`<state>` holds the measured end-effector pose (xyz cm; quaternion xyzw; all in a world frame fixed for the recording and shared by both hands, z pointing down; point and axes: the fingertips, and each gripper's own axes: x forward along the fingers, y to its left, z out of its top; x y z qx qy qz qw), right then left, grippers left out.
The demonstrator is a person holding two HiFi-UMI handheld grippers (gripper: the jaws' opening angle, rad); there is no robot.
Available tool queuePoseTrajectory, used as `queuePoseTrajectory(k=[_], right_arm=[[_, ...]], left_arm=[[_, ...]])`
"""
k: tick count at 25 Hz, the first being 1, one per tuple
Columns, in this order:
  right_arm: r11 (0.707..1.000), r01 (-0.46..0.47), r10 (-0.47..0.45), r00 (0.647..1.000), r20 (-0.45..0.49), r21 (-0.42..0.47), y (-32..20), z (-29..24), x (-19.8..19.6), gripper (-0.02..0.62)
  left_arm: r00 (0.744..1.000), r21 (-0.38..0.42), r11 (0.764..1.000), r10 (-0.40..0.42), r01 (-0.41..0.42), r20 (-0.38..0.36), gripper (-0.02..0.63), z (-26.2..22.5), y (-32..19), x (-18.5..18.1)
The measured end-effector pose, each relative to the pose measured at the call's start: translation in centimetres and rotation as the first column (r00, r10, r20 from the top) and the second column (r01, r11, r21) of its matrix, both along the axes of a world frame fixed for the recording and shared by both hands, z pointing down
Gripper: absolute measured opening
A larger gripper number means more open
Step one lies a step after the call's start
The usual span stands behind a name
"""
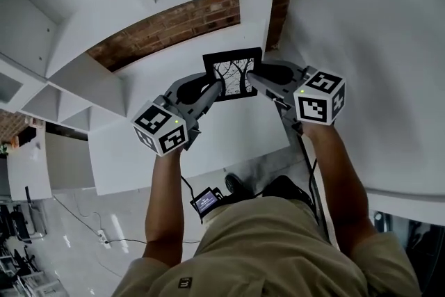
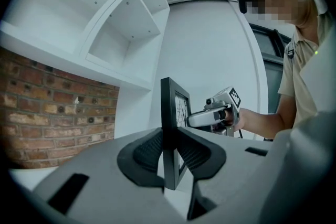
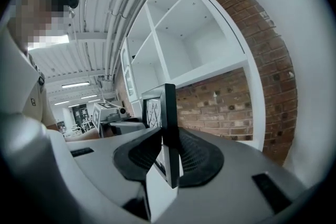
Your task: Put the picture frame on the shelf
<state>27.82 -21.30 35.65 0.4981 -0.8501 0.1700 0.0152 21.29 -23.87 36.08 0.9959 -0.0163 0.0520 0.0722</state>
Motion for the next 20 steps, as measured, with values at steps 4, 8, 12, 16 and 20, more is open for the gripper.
queuePoseTrajectory(k=[4, 8, 12, 16, 20], right_arm=[[0.998, 0.062, -0.062, 0.998, -0.004, 0.016, -2.5, -1.6, -1.9, 0.083], [0.986, 0.158, -0.158, 0.987, -0.01, 0.042, -5.9, -3.4, -3.9, 0.083], [0.963, 0.263, -0.263, 0.965, -0.006, 0.06, -8.5, -4.9, -6.3, 0.083], [0.93, 0.359, -0.36, 0.933, -0.006, 0.077, -11.1, -6.0, -8.8, 0.083], [0.888, 0.45, -0.451, 0.892, -0.009, 0.097, -13.6, -7.0, -12.5, 0.083]], left_arm=[[0.998, 0.021, 0.998, -0.059, 0.059, 0.006, 0.08, -1.6, -2.2, -2.0], [0.987, 0.039, 0.986, -0.159, 0.159, 0.0, 0.08, -3.5, -4.9, -4.2], [0.963, 0.054, 0.962, -0.269, 0.268, 0.003, 0.08, -5.1, -6.7, -6.7], [0.93, 0.073, 0.928, -0.367, 0.366, 0.002, 0.08, -6.3, -8.6, -9.3], [0.883, 0.085, 0.88, -0.469, 0.467, -0.003, 0.08, -7.2, -10.4, -13.1]])
